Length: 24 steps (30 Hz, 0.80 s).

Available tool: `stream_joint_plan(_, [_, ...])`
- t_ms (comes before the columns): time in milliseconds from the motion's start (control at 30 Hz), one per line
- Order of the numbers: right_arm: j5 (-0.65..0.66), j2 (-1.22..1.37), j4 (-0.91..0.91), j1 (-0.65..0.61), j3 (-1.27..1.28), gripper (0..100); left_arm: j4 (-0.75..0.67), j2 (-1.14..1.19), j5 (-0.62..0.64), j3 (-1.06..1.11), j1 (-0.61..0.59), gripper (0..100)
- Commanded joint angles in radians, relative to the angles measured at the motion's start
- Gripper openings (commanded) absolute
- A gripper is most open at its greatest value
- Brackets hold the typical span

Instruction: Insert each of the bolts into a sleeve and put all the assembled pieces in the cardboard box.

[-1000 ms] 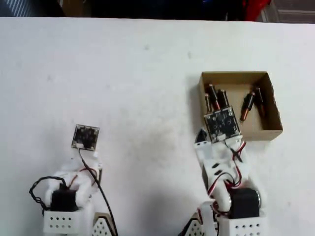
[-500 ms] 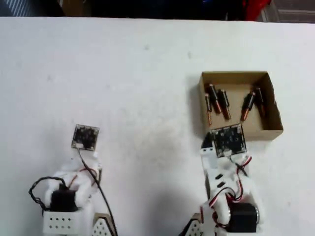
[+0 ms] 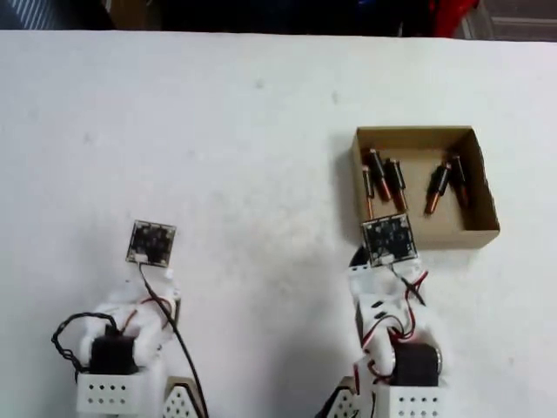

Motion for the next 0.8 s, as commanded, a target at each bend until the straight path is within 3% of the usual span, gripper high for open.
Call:
stream_joint_plan(0, [-0.002,-0.005,-0.027,0.005,0.046,1.8,0.009,-0.01,0.0,-0.002,-0.005,2])
stream_joint_plan(433, [-0.008,-0.004,-0.018,0.007,0.158,1.7,0.009,-0.01,0.0,-0.002,-0.005,2])
stream_joint_plan(767, [-0.009,-0.004,0.163,0.007,0.158,1.6,0.009,-0.01,0.002,-0.002,0.001,2])
